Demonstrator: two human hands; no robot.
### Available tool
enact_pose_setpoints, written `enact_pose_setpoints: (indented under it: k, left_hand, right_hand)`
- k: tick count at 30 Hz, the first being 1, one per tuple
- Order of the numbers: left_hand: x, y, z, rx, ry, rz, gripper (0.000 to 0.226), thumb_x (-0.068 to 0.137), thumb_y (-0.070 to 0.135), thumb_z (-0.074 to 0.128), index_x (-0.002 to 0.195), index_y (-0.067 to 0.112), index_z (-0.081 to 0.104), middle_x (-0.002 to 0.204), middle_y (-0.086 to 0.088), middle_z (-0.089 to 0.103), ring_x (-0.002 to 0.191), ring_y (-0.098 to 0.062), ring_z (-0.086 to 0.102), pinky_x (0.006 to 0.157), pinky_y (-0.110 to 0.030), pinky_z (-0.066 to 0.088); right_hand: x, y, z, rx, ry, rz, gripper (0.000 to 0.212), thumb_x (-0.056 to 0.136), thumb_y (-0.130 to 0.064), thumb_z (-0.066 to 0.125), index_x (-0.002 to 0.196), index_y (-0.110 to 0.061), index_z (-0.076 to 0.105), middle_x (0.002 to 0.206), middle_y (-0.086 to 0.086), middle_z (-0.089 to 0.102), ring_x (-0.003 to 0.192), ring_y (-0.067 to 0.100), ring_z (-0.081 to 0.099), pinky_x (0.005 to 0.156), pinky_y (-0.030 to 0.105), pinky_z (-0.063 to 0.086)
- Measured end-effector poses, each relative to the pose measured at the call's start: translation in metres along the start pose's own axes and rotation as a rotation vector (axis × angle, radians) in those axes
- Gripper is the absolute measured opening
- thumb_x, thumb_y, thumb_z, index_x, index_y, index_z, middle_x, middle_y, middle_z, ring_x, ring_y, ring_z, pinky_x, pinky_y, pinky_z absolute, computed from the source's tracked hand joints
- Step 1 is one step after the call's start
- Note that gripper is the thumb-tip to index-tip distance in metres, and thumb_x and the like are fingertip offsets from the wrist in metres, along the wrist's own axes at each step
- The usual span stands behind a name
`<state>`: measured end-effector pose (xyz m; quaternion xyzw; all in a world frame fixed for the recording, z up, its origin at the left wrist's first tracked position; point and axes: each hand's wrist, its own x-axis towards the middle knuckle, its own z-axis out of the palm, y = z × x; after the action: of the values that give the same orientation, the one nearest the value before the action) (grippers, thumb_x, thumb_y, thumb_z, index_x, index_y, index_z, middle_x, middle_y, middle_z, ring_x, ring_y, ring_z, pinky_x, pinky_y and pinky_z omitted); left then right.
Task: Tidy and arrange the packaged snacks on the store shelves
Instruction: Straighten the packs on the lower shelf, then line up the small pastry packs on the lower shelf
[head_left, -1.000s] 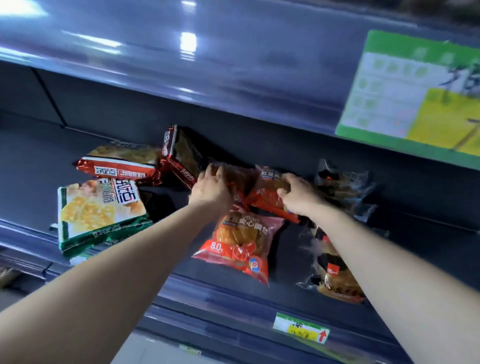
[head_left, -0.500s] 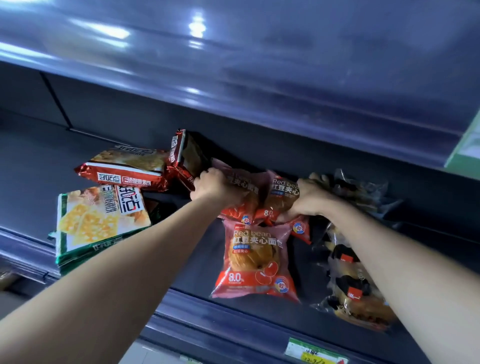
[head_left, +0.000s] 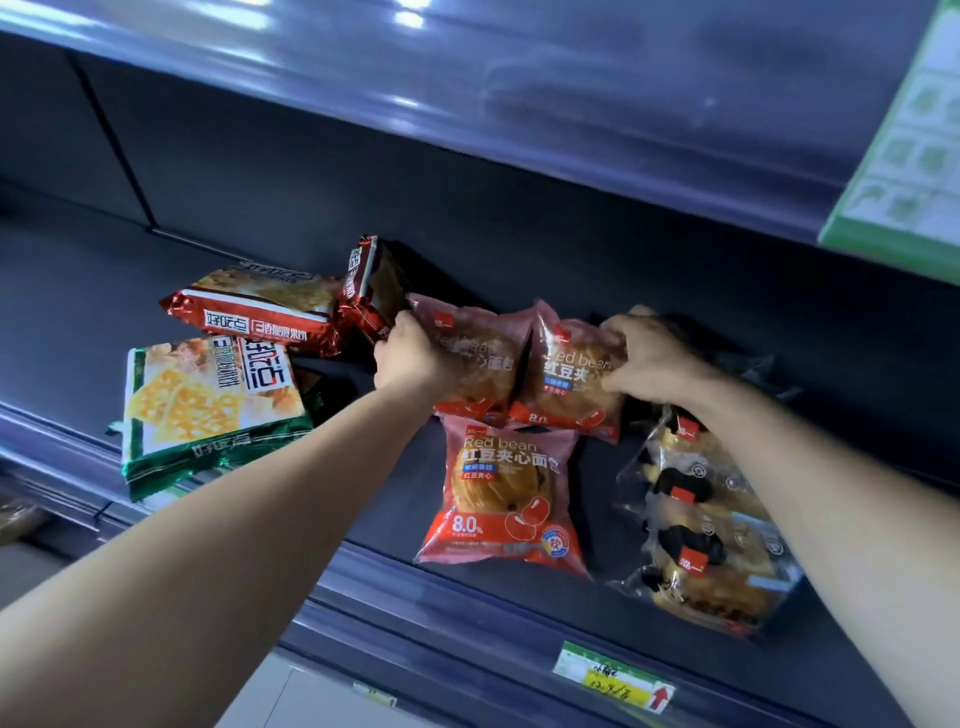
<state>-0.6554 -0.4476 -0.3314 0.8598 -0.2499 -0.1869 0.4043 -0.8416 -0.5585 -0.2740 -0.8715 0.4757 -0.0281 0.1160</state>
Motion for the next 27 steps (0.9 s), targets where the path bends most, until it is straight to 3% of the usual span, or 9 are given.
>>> enact_pose_setpoints:
  k: [3, 12, 16, 19, 22, 23, 25, 27]
  left_hand:
    - [-0.004, -0.002, -0.001, -0.08, 0.022, 0.029, 0.065, 0.069, 0.032, 0.081, 0.119, 0.011, 0.044, 0.12, -0.01, 0.058, 0.118, -0.03, 0.05, 0.095, -0.043, 0.047]
    - [-0.005, -0.014, -0.007, -0.292, 0.104, 0.101, 0.062, 0.065, 0.016, 0.086, 0.114, 0.01, 0.049, 0.114, -0.009, 0.064, 0.106, -0.027, 0.061, 0.091, -0.042, 0.052]
    - [-0.01, -0.009, -0.005, -0.384, -0.017, 0.164, 0.056, 0.064, 0.007, 0.086, 0.106, 0.013, 0.05, 0.103, -0.001, 0.065, 0.097, -0.021, 0.063, 0.087, -0.041, 0.054]
    - [-0.012, -0.003, 0.002, -0.358, -0.121, 0.218, 0.055, 0.064, 0.006, 0.086, 0.105, 0.013, 0.051, 0.096, -0.001, 0.065, 0.092, -0.021, 0.063, 0.083, -0.039, 0.054]
    - [-0.015, 0.007, 0.012, -0.315, -0.22, 0.3, 0.05, 0.065, 0.003, 0.085, 0.097, 0.013, 0.048, 0.077, 0.009, 0.055, 0.069, -0.009, 0.054, 0.061, -0.014, 0.045]
    - [-0.016, 0.01, 0.017, -0.306, -0.256, 0.315, 0.051, 0.064, 0.002, 0.085, 0.098, 0.014, 0.048, 0.077, 0.011, 0.055, 0.069, -0.007, 0.054, 0.06, -0.011, 0.043]
    - [-0.017, 0.015, 0.027, -0.296, -0.323, 0.319, 0.054, 0.062, 0.001, 0.085, 0.102, 0.015, 0.051, 0.083, 0.01, 0.06, 0.077, -0.011, 0.059, 0.069, -0.022, 0.051]
    - [-0.019, 0.018, 0.034, -0.27, -0.363, 0.322, 0.054, 0.062, 0.001, 0.084, 0.105, 0.015, 0.055, 0.085, 0.008, 0.062, 0.082, -0.016, 0.061, 0.072, -0.032, 0.054]
  right_hand:
    - [0.004, 0.003, -0.003, -0.01, 0.162, -0.051, 0.04, 0.077, 0.002, 0.063, 0.113, -0.014, 0.066, 0.114, 0.008, 0.059, 0.106, 0.028, 0.057, 0.088, 0.032, 0.047]
    - [0.008, 0.008, 0.0, -0.08, 0.326, 0.026, 0.026, 0.085, -0.003, 0.059, 0.109, -0.008, 0.066, 0.112, 0.018, 0.061, 0.102, 0.038, 0.058, 0.085, 0.038, 0.05]
    - [0.007, 0.004, -0.002, -0.084, 0.265, 0.095, 0.03, 0.089, -0.012, 0.059, 0.119, -0.009, 0.061, 0.111, 0.015, 0.057, 0.107, 0.037, 0.057, 0.087, 0.039, 0.051]
    - [0.001, 0.003, -0.009, -0.057, 0.124, 0.176, 0.029, 0.099, -0.015, 0.046, 0.121, -0.004, 0.059, 0.073, 0.005, 0.04, 0.112, 0.034, 0.054, 0.085, 0.035, 0.045]
    - [-0.005, 0.007, -0.012, 0.029, 0.068, 0.219, 0.033, 0.101, -0.009, 0.037, 0.124, 0.004, 0.057, 0.063, 0.0, 0.024, 0.106, 0.034, 0.053, 0.085, 0.035, 0.035]
    - [-0.006, 0.007, -0.012, 0.052, 0.071, 0.222, 0.033, 0.102, -0.008, 0.036, 0.124, 0.005, 0.056, 0.064, 0.002, 0.026, 0.104, 0.035, 0.053, 0.083, 0.033, 0.032]
    - [-0.004, 0.009, -0.011, 0.088, 0.066, 0.23, 0.034, 0.102, -0.009, 0.034, 0.126, 0.005, 0.054, 0.077, 0.016, 0.047, 0.115, 0.034, 0.05, 0.081, 0.029, 0.028]
    - [-0.002, 0.011, -0.012, 0.078, 0.135, 0.227, 0.033, 0.102, -0.01, 0.035, 0.126, 0.001, 0.055, 0.118, 0.022, 0.056, 0.121, 0.031, 0.047, 0.082, 0.025, 0.028]
